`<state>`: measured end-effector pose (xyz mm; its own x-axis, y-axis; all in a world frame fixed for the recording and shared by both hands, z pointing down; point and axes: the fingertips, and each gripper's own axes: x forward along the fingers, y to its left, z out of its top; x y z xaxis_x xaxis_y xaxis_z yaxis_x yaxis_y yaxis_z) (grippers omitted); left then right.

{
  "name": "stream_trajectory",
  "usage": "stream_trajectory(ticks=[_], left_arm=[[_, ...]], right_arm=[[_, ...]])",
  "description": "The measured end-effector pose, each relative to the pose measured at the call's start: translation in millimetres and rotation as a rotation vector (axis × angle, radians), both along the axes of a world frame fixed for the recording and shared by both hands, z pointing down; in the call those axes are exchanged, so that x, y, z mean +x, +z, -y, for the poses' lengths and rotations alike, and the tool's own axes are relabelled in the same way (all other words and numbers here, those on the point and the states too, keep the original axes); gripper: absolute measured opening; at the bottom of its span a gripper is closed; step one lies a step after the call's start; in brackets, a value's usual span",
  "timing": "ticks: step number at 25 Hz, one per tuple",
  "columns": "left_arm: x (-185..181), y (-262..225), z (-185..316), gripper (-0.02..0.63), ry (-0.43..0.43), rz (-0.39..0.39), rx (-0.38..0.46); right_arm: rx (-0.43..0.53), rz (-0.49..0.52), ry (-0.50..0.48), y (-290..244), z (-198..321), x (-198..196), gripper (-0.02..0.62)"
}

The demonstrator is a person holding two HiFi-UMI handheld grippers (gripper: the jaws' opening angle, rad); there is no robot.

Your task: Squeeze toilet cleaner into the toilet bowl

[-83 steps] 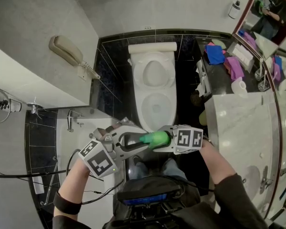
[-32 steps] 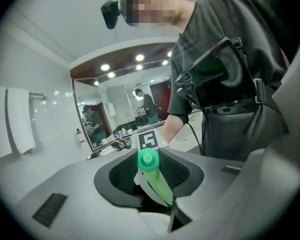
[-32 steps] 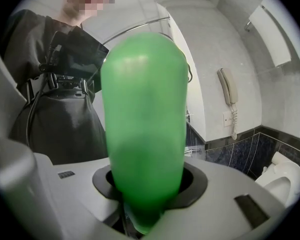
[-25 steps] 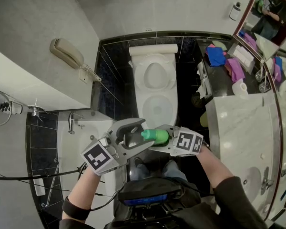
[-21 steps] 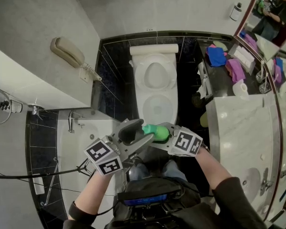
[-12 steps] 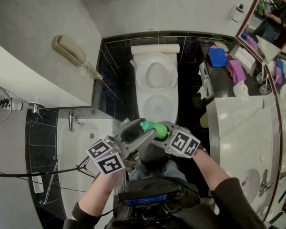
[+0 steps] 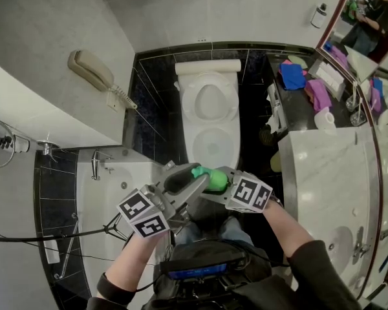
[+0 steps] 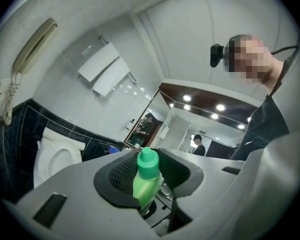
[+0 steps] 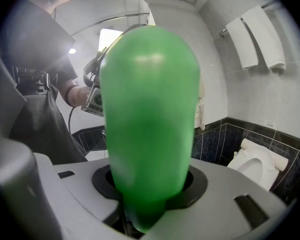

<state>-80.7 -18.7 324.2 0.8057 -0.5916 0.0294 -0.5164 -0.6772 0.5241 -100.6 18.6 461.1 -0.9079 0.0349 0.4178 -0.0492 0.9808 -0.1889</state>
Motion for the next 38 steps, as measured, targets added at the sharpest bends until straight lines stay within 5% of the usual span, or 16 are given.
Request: stream_trajectory(ticks=[6, 12, 18, 20, 22, 24, 27, 29, 32, 36, 38], left_arm=[[10, -22, -25, 0.12, 0.243, 0.071, 0.263], [19, -40, -55, 0.118, 0.474, 0.113, 0.431], [19, -42, -63, 0.12, 0.547, 0.144, 0.487], [20, -41, -60, 0.127, 0.518, 0.143, 0.459], [19, -41, -53, 0.299, 0.456, 0.113, 0.404], [13, -41, -42, 0.367, 0.343, 0.071, 0.349], [-9, -22, -19, 0.367, 0.103, 0.036, 0.237], [-17, -9, -11, 0.365, -0.006, -0.008, 0.079], [-16, 5, -10, 0.365, -0.066, -0.063, -0.091], [-13, 9, -6, 0.362, -0.129, -0.067, -0.173], [-14, 9, -2, 0.299, -0.166, -0.081, -0.201]], right_arm=[[-0.07, 0.087, -0.179, -20, -30, -3, 0.181], [-0.1, 0.12, -0.312, -32, -58, -4, 0.181], [-0.118, 0.138, -0.332, -36, -67, -5, 0.181], [-0.11, 0.131, -0.31, -35, -64, -5, 0.181], [-0.086, 0.12, -0.257, -32, -56, -6, 0.181], [-0.059, 0.097, -0.181, -26, -44, -7, 0.181], [-0.018, 0.049, -0.059, -16, -22, -5, 0.181], [0.011, 0.007, 0.0, -9, -11, -4, 0.181], [0.04, -0.039, 0.059, -2, 1, -2, 0.181], [0.068, -0.07, 0.102, 2, 9, -2, 0.181], [0.085, -0.09, 0.123, 4, 13, -1, 0.181]])
